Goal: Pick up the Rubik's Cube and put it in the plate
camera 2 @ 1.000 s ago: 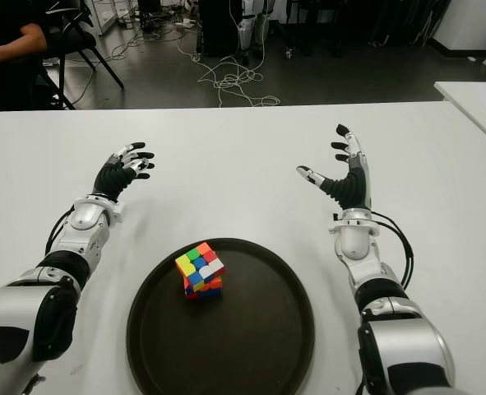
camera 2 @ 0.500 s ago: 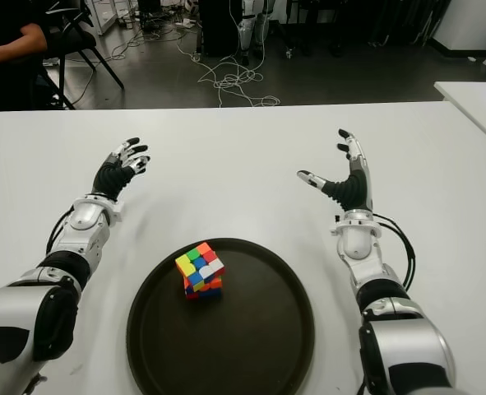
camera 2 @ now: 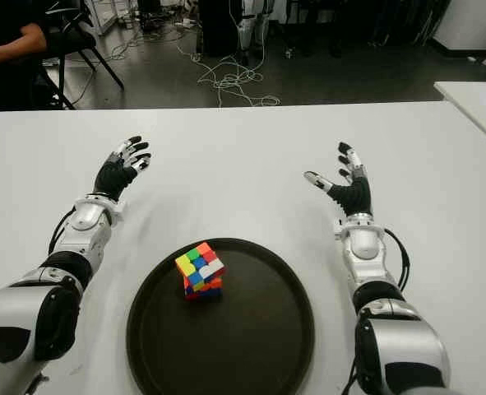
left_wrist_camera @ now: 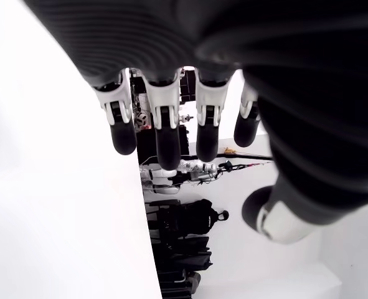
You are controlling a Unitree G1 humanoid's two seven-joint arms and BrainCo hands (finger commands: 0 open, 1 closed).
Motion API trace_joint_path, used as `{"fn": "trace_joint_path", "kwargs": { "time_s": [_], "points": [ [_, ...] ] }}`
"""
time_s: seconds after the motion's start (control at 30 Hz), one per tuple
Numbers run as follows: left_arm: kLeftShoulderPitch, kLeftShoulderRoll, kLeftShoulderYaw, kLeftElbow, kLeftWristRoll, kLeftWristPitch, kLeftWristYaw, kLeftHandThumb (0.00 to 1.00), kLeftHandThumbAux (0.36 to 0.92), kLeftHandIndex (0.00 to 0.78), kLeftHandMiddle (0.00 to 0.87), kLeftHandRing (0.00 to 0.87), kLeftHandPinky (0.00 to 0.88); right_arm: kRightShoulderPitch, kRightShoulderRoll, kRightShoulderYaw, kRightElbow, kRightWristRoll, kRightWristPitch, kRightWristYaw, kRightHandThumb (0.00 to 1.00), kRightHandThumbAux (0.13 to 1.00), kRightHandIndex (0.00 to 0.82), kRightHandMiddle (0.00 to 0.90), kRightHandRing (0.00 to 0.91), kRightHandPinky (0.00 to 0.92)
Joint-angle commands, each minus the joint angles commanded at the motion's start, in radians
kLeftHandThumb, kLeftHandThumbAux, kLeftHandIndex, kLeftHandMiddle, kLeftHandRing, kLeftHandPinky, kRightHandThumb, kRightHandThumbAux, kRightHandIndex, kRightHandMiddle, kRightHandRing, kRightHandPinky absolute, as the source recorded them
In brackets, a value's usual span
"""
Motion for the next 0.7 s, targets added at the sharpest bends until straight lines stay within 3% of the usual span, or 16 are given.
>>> {"fn": "trace_joint_path", "kwargs": {
  "time_s": [0.23,0.7],
  "points": [
    [0.0,0.0,0.003,0.0,0.0,-0.005,-0.001,0.053,0.7,0.083,0.147,0.128,0.143,-0.001,0.002,-0.01,0.001,0.007,0.003,0.017,0.0,0.634,0.082,0.149,0.147,0.151],
    [0.002,-0.003,-0.002,0.0,0.008,-0.021,0.02,0.053,0.703,0.103,0.166,0.142,0.164,-0.005,-0.002,-0.015,0.009,0.002,0.001,0.024,0.0,0.655,0.081,0.144,0.138,0.143]
  ]
}}
